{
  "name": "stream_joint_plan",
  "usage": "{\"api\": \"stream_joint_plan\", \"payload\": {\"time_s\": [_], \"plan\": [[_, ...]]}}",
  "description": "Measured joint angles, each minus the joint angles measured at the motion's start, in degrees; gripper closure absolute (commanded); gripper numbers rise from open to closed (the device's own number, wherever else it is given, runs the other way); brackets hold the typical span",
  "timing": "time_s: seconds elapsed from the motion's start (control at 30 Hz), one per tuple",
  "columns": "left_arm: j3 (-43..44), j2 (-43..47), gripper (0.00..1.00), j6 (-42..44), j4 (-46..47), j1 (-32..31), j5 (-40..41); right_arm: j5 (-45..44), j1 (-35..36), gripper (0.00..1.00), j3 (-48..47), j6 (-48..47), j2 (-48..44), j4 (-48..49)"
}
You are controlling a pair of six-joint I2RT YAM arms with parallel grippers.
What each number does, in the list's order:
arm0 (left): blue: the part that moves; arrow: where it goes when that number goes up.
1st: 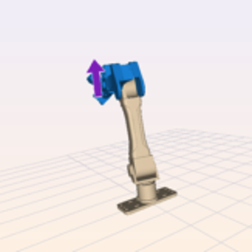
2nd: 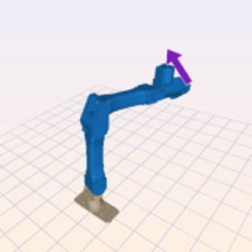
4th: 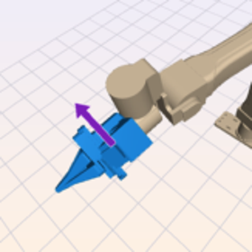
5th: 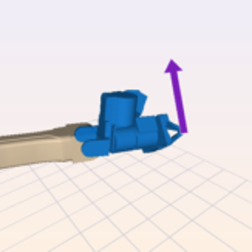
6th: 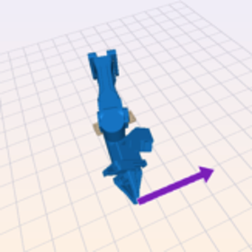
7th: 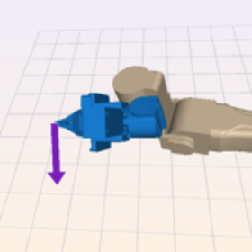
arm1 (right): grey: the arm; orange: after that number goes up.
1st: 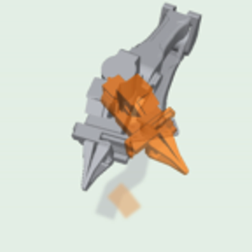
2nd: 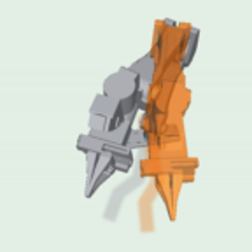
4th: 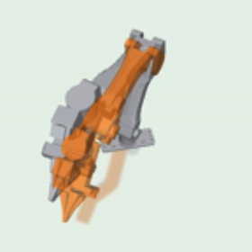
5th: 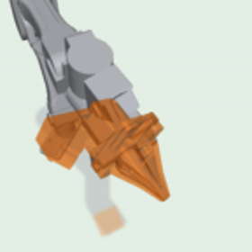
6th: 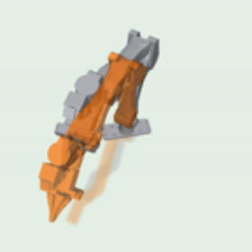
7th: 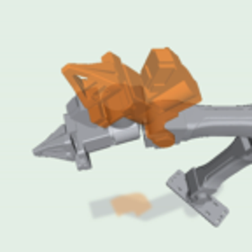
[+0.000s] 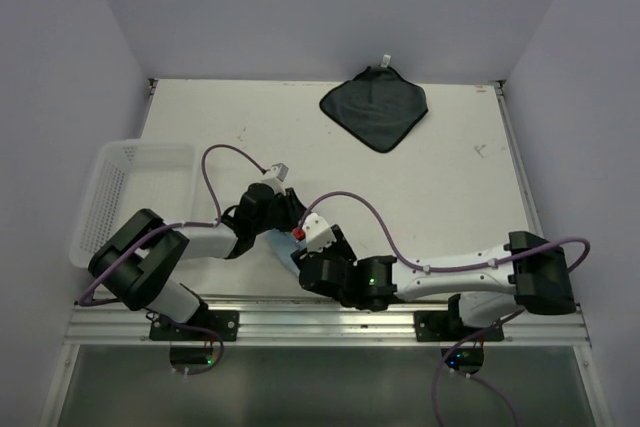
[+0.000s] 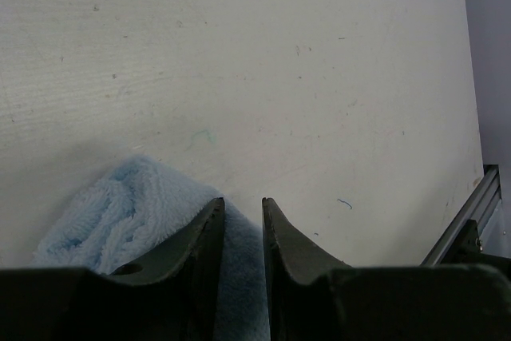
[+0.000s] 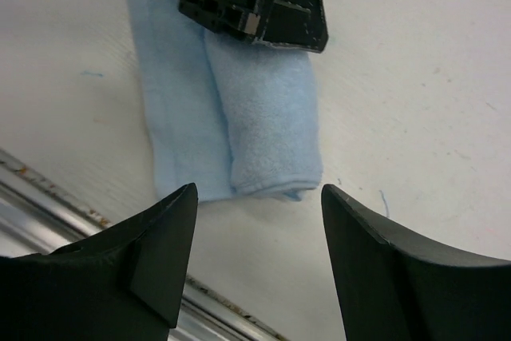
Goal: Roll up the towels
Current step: Roll the towel
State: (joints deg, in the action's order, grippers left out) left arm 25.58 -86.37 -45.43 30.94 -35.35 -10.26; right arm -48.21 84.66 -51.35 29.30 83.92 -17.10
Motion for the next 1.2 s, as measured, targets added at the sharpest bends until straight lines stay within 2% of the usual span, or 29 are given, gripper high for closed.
{"api": "stream_joint_plan", "payload": {"time_s": [0.13,0.23,0.33,0.47,0.67,0.9,1.03,1.2], "plan": [[0.0,0.0,0.7,0.0,0.0,0.0,0.0,9.0,-3.8,0.33,3.0,0.6,-7.1,4.3],[0.0,0.0,0.7,0.0,0.0,0.0,0.0,17.2,-11.5,0.32,6.5,2.3,-11.5,8.7],[0.0,0.0,0.7,0.0,0.0,0.0,0.0,24.6,-19.0,0.27,9.0,4.3,-12.4,11.2],[0.0,0.0,0.7,0.0,0.0,0.0,0.0,33.0,-24.4,0.25,10.9,6.8,-11.1,12.7],[0.0,0.0,0.7,0.0,0.1,0.0,0.0,40.3,-26.7,0.25,12.9,9.6,-6.6,17.0],[-0.1,0.1,0.7,0.0,0.2,0.0,-0.1,42.8,-27.0,0.28,14.9,10.8,-1.1,20.3],[-0.2,0.2,0.7,0.0,0.2,0.0,-0.2,43.6,-27.1,0.33,16.0,11.3,0.2,23.3],[-0.4,0.5,0.7,0.0,0.2,0.0,-0.2,45.0,-27.1,0.47,16.7,11.8,2.1,26.4]]}}
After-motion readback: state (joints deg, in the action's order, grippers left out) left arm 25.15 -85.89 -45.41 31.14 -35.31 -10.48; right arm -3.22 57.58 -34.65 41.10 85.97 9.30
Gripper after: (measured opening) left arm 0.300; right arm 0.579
